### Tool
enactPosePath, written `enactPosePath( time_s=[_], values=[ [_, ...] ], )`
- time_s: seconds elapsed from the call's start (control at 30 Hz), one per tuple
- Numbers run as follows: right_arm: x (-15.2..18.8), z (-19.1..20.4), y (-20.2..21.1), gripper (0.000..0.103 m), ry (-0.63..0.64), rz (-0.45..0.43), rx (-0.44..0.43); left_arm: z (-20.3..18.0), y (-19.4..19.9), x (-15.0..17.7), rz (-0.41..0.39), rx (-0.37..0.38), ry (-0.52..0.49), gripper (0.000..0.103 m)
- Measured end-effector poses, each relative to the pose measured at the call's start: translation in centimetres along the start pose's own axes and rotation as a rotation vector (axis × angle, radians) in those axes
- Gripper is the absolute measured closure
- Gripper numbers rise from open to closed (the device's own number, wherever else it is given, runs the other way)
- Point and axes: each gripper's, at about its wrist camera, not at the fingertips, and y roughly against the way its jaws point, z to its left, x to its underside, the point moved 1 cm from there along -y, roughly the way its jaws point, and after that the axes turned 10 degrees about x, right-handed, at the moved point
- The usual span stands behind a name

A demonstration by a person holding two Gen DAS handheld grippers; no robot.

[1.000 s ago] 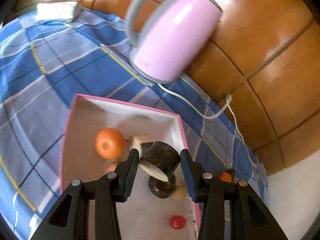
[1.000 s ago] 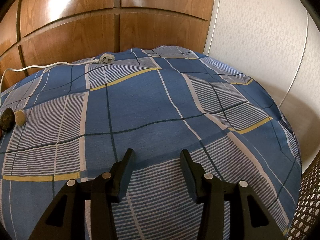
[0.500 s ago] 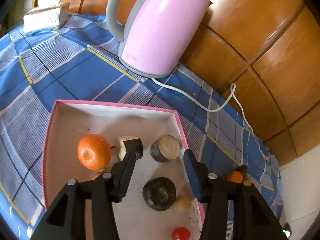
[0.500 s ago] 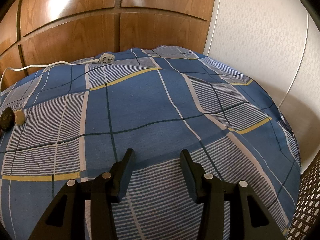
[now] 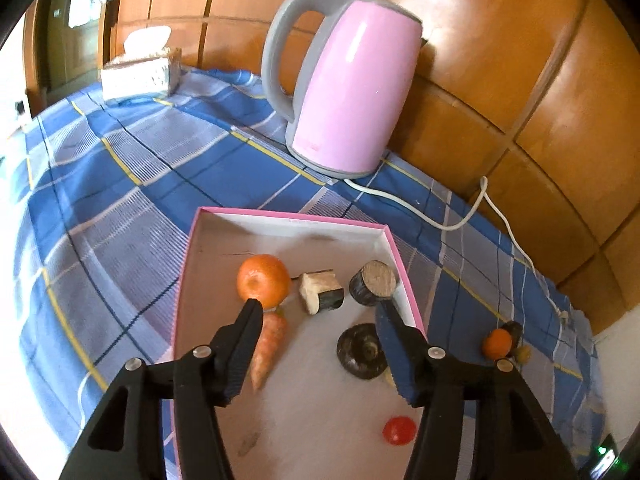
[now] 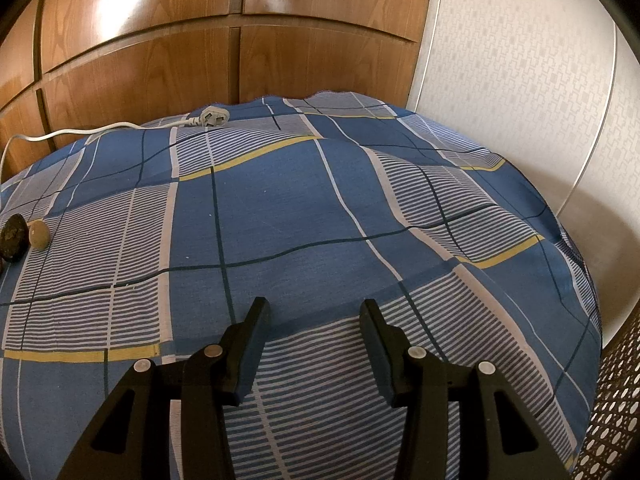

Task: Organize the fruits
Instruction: 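Withdraw the left gripper from the tray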

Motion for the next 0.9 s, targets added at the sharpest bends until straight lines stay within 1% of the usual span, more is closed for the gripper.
enactPosePath(
  time_s=[0.13, 0.2, 0.3, 0.43, 0.5, 0.73, 0.9],
  values=[
    [0.0, 0.0, 0.0, 0.056, 0.000, 0.000, 0.000, -0.2, 2.0, 0.7, -0.039, -0.011, -0.031, 0.040],
    [0.0, 0.0, 0.0, 0.056, 0.000, 0.000, 0.000, -0.3, 2.7, 1.0, -0.052, -0.020, -0.039, 0.036],
    [0.0, 0.0, 0.0, 0.056, 0.000, 0.000, 0.000, -0.3, 3.7, 1.7, -0.069, -0.030, -0.043, 0.035],
    [0.0, 0.0, 0.0, 0.056, 0.000, 0.000, 0.000, -0.3, 4.6, 2.7, -0.073, -0.044, -0.059, 0.034],
    [0.0, 0.0, 0.0, 0.056, 0.000, 0.000, 0.000, -0.3, 5.0, 3.2, -0.077, -0.055, -0.064, 0.030],
    [0.0, 0.0, 0.0, 0.056, 0.000, 0.000, 0.000, 0.7, 5.8, 4.6, -0.074, -0.069, -0.044, 0.029],
    [0.0, 0.0, 0.0, 0.056, 0.000, 0.000, 0.001, 1.1, 6.5, 4.8, -0.082, -0.071, -0.030, 0.029]
  ],
)
